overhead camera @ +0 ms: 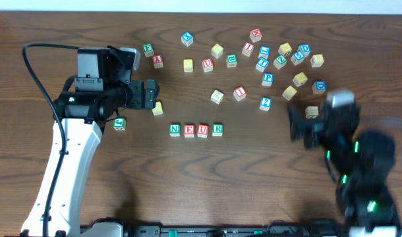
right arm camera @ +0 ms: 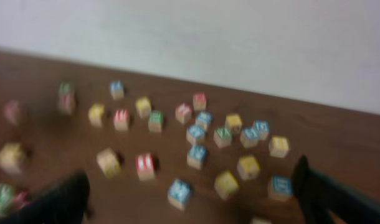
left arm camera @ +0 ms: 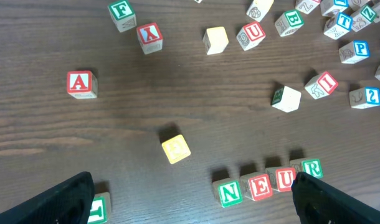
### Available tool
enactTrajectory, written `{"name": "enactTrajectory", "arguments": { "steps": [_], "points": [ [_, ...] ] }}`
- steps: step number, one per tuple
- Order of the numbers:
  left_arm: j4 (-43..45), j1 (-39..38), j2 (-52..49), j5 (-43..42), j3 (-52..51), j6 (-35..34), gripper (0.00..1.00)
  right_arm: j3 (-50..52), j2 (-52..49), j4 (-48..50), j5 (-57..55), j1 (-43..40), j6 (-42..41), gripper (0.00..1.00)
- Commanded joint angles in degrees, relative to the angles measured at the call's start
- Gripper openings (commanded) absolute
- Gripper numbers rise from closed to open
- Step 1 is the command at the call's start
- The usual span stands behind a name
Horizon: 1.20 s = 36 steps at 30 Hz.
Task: Spell out NEURIPS
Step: 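Move the left arm aside and swing the right arm toward the red I block, then lower the open right gripper around the red I block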
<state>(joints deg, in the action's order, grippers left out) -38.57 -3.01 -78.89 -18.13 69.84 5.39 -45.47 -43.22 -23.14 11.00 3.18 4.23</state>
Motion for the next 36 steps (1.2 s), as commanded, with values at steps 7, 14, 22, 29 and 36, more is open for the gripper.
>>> {"name": "enactTrajectory", "arguments": {
  "steps": [7, 14, 22, 29, 36],
  "points": [
    [0.0, 0.2, 0.5, -0.7, 1.6, 0.4, 0.98, -47.2, -40.7, -38.5, 1.2, -0.3, -1.1, 0.99],
    [0.0, 0.2, 0.5, -0.7, 1.6, 0.4, 0.98, -52.4, -52.7, -38.7, 9.0, 0.6, 1.2, 0.99],
    [0.0, 0.2, 0.5, -0.7, 1.6, 0.4, 0.98, -52.4, -56.2, -35.3, 8.5, 7.9, 0.9, 0.99],
    [0.0, 0.2, 0.5, -0.7, 1.6, 0.4, 0.98, -52.3, -58.2, -35.4, 3.4, 15.2, -4.7, 0.99],
    [0.0, 0.2, 0.5, -0.7, 1.6, 0.4, 0.98, -52.3, -61.2, -32.8, -1.2, 18.4, -9.8, 0.99]
  ]
}}
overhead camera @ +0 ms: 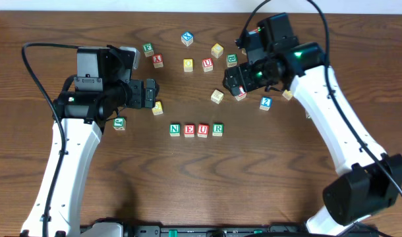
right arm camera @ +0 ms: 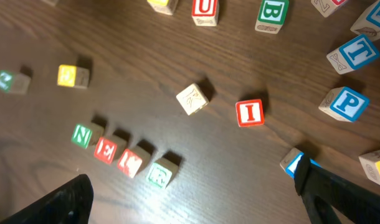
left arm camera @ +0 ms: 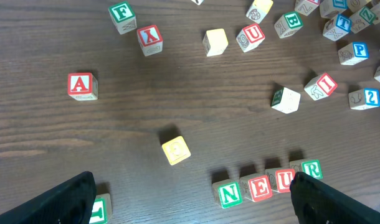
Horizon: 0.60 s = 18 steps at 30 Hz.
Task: Spell out NEURIPS
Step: 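Lower the open right gripper around the red I block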
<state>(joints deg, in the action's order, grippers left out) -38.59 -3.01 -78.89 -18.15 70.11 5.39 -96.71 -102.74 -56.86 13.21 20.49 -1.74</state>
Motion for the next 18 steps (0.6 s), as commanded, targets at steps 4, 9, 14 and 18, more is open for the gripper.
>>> {"name": "enactTrajectory", "arguments": {
  "steps": [4, 9, 14, 18],
  "points": [
    [0.0, 0.2, 0.5, -0.7, 1.4, 0.4, 0.98, -1.0, -4.4, 2.8, -3.7, 1.6, -4.0, 0.97],
    [0.0, 0.2, 0.5, -0.7, 1.4, 0.4, 0.98, -1.0, -8.2, 4.9, -4.2, 1.7, -4.0, 0.91],
    [0.0, 0.2, 0.5, -0.7, 1.4, 0.4, 0.98, -1.0, -11.6, 7.7, -4.4, 1.7, -3.5, 0.92],
    [0.0, 0.2, 0.5, -0.7, 1.4, 0.4, 0.98, -1.0, -12.8, 8.6, -6.9, 1.7, -3.5, 0.91]
  ]
}}
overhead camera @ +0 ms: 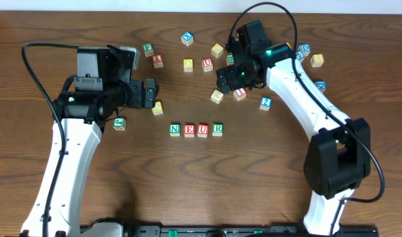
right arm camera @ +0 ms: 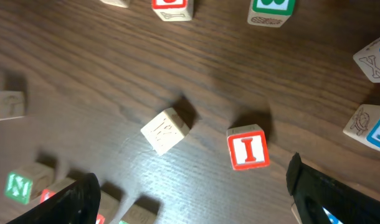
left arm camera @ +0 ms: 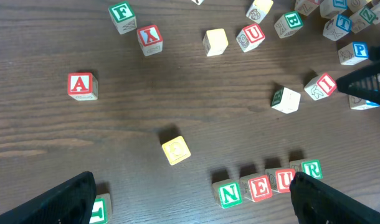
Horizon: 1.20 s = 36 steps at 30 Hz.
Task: Spell out NEURIPS
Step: 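Lower the open right gripper around the red I block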
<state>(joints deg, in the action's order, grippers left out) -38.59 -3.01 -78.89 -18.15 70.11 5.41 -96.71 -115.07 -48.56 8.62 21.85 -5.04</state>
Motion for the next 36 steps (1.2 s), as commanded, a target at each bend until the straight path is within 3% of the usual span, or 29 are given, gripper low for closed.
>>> {"name": "enactTrajectory", "arguments": {
  "steps": [1, 36],
  "points": [
    [0.0, 0.2, 0.5, -0.7, 1.4, 0.3, 0.98, -1.0, -0.9, 0.4, -3.0, 0.3, 0.5, 0.91],
    [0.0, 0.2, 0.5, -0.7, 1.4, 0.3, 0.98, -0.8, -7.7, -0.1, -11.3, -1.1, -1.8, 0.90]
  ]
}}
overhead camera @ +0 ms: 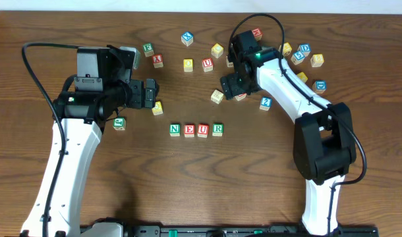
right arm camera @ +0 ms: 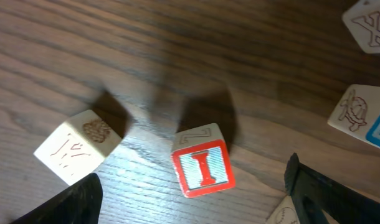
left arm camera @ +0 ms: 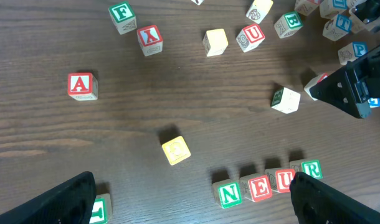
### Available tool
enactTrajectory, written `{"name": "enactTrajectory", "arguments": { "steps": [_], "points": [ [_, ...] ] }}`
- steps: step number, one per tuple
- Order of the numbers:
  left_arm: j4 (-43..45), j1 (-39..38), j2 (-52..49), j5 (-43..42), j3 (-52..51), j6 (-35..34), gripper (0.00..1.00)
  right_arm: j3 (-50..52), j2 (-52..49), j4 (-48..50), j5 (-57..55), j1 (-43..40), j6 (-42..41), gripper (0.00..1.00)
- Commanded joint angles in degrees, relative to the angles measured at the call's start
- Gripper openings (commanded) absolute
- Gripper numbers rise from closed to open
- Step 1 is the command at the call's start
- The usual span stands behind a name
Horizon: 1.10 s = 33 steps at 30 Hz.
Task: Spell out NEURIPS
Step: 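Lower the open right gripper around the red I block, then close the right gripper on the red I block and lift it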
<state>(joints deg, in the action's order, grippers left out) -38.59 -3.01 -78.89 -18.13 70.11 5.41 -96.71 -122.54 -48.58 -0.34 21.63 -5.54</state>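
Observation:
The row N (overhead camera: 175,130), E (overhead camera: 189,130), U (overhead camera: 203,130), R (overhead camera: 217,129) lies mid-table. A red I block (right arm camera: 201,168) rests on the wood, also visible from above as the I block (overhead camera: 241,96). My right gripper (right arm camera: 196,202) hovers low over it, open, with its fingers (right arm camera: 324,193) wide to either side and not touching it. My left gripper (left arm camera: 190,208) is open and empty at the left, above the row's N (left arm camera: 229,194). A blue P block (left arm camera: 352,53) lies beyond the right gripper (left arm camera: 349,93).
A beige block (right arm camera: 78,146) lies just left of the I block. Several loose letter blocks crowd the far right (overhead camera: 300,56). A yellow block (left arm camera: 175,150), a red A (left arm camera: 81,85) and a green block (left arm camera: 98,208) lie near my left gripper.
My right gripper has come lower and closer over the I block, which now fills more of the right wrist view between the open fingers. The left arm and the row are unchanged.
My right arm was first at the table's near right, away from the blocks. Then it was over the loose blocks with the I block in its view, then lower, and now it is close above that block. N, E, U, R stayed in place throughout.

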Motion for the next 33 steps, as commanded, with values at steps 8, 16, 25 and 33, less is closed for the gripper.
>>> {"name": "enactTrajectory", "arguments": {
  "steps": [8, 16, 25, 33],
  "points": [
    [0.0, 0.2, 0.5, -0.7, 1.4, 0.3, 0.98, -0.7, -0.3, -0.1, -2.3, -1.4, -2.8, 0.89],
    [0.0, 0.2, 0.5, -0.7, 1.4, 0.3, 0.98, -0.6, -1.8, 0.1, -2.3, -1.4, -3.6, 0.90],
    [0.0, 0.2, 0.5, -0.7, 1.4, 0.3, 0.98, -0.6, -5.9, 0.4, 2.7, -1.3, 4.6, 0.88],
    [0.0, 0.2, 0.5, -0.7, 1.4, 0.3, 0.98, -0.6, -6.0, 1.5, 2.6, -1.4, 8.9, 0.89]
  ]
}}
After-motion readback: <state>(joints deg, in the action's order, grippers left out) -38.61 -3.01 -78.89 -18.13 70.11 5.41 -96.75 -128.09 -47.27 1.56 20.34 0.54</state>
